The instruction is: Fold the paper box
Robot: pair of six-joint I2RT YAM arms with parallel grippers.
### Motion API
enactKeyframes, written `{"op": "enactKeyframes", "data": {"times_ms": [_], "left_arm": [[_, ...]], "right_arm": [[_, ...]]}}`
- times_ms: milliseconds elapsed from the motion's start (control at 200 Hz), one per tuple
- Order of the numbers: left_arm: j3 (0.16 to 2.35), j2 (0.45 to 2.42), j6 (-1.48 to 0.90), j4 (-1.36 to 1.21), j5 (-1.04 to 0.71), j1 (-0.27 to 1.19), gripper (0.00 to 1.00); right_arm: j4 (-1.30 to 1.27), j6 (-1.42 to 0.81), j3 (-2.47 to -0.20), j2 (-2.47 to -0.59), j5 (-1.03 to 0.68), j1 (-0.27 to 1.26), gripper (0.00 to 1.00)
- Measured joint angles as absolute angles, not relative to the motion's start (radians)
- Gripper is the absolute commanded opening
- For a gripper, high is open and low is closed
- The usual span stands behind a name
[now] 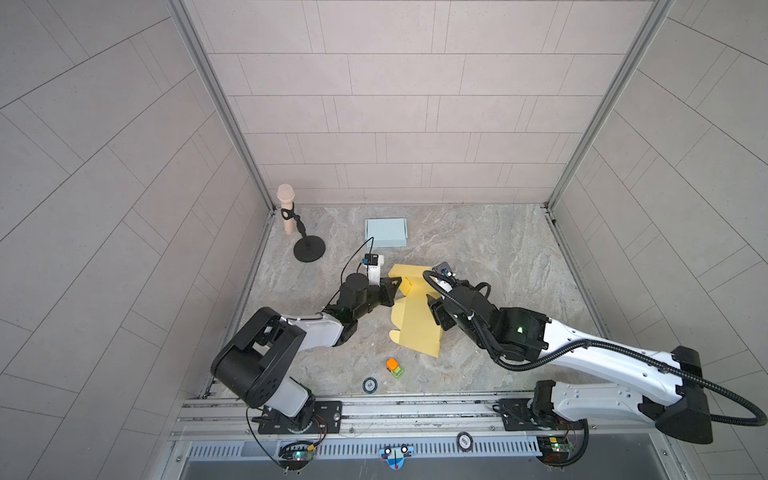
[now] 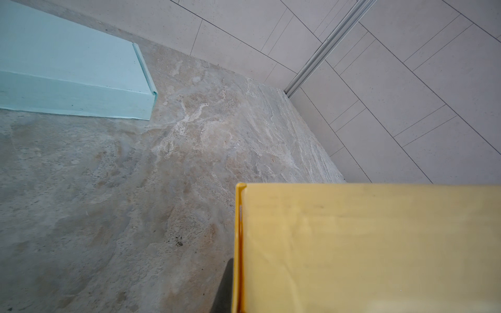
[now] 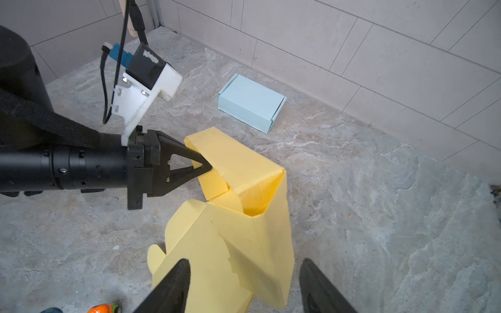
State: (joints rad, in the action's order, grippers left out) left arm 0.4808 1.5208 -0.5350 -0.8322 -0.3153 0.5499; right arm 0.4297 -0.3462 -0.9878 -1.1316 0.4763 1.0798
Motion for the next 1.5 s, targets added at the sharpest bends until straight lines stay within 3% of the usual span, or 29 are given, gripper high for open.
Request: {"op": "enactKeyframes", "data": {"times_ms": [265,701,991,1497], "left_arm": [[0.480,1.520,-0.544,-0.834,-0.317,0.545,0.05],[0.480,1.520,-0.551,-0.846,-0.318,0.540,0.05],[0.478,1.521,-0.553,-0.849,-0.317,0.535,0.05],[0.471,1.520,-0.561,-0.847,-0.305,0.528,0.05]], "right_arm": [[0.462,-0.338,-0.976,-1.128,0.511,1.074,0.49],[0.459,-0.307,-1.050,-1.282,0.540,1.069,0.34],[0.464,-0.319,-1.098,-1.357,0.565,1.068,0.33],[0.535,-0.424,-1.202,-1.544,0.803,1.071,0.33]]}}
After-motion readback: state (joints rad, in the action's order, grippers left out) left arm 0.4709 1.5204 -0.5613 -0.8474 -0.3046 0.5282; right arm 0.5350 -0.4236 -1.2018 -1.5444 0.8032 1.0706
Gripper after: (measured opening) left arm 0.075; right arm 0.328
